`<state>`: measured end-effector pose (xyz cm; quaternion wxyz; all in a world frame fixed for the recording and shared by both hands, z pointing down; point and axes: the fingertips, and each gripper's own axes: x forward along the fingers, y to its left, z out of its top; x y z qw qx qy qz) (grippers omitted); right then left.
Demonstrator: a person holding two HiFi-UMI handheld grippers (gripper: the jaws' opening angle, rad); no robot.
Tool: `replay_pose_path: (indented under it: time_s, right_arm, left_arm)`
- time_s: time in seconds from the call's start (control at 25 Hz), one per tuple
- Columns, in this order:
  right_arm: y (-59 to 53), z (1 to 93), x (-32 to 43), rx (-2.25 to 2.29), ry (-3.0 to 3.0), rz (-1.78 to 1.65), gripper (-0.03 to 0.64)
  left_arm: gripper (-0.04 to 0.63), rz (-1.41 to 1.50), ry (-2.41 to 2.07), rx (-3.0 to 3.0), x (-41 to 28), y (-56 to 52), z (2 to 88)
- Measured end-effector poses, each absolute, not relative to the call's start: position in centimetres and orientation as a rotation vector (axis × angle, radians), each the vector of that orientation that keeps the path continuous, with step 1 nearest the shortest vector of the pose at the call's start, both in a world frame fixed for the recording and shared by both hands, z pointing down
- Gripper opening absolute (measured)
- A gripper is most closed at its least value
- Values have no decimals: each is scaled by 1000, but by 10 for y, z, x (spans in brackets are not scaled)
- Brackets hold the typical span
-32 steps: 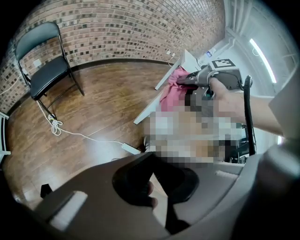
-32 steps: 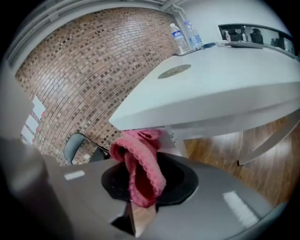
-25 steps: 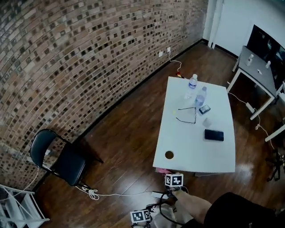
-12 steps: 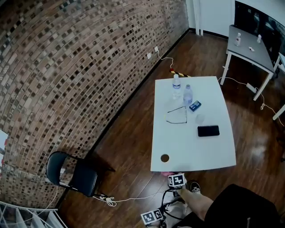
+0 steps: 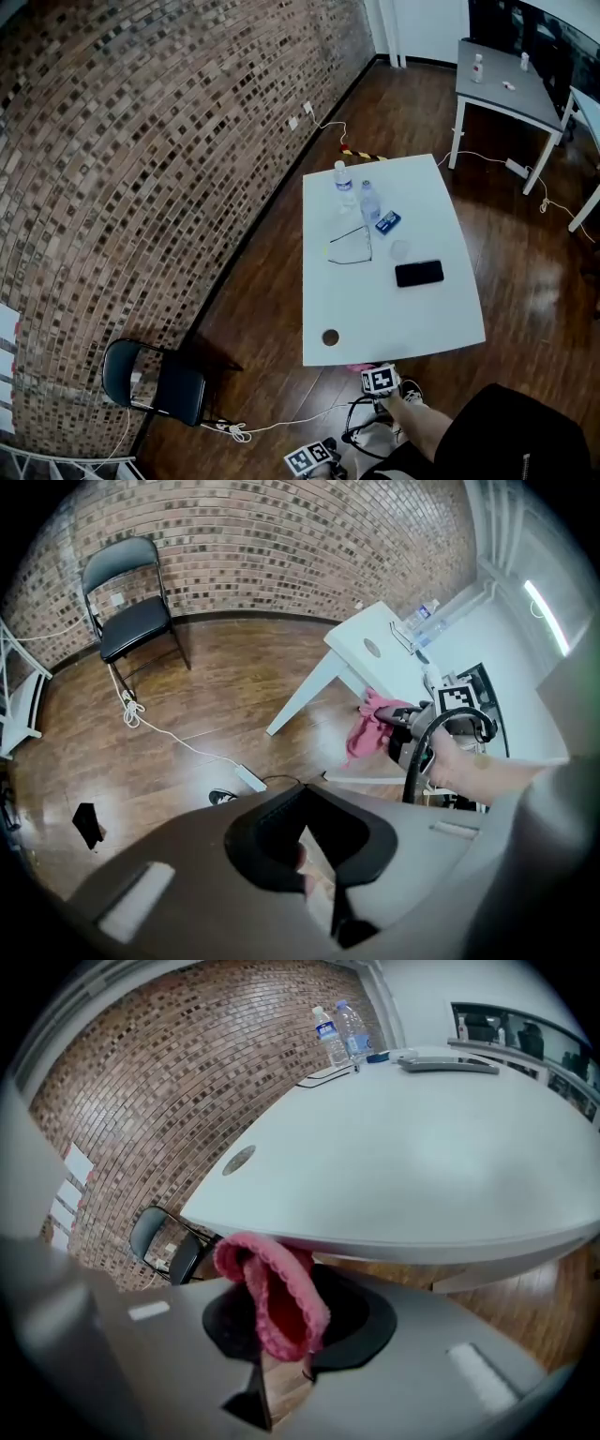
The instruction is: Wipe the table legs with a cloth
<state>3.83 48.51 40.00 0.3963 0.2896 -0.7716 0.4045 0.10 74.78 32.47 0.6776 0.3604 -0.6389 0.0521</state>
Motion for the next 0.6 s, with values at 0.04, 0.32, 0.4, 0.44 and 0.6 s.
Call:
replay_pose_path:
  time_s: [0.04, 0.32, 0.4, 0.44, 0.6]
  right_arm:
    - [484, 399, 44, 733, -1956, 1022, 71]
    - [473, 393, 87, 788, -1941, 1055, 71]
    - [466, 393, 98, 804, -1942, 1060, 71]
    - [464, 393, 105, 813, -1941, 1065, 71]
    - [457, 391, 126, 833, -1948, 1064, 71]
  left_arm:
    - [2, 126, -1432, 827, 5, 741, 322]
    - [2, 185, -1395, 914, 41, 706, 315]
    - [2, 202, -1384, 924, 50, 701, 318]
    - [2, 209, -1379, 926, 54, 700, 318]
    - [2, 233, -1366, 932, 68, 699, 318]
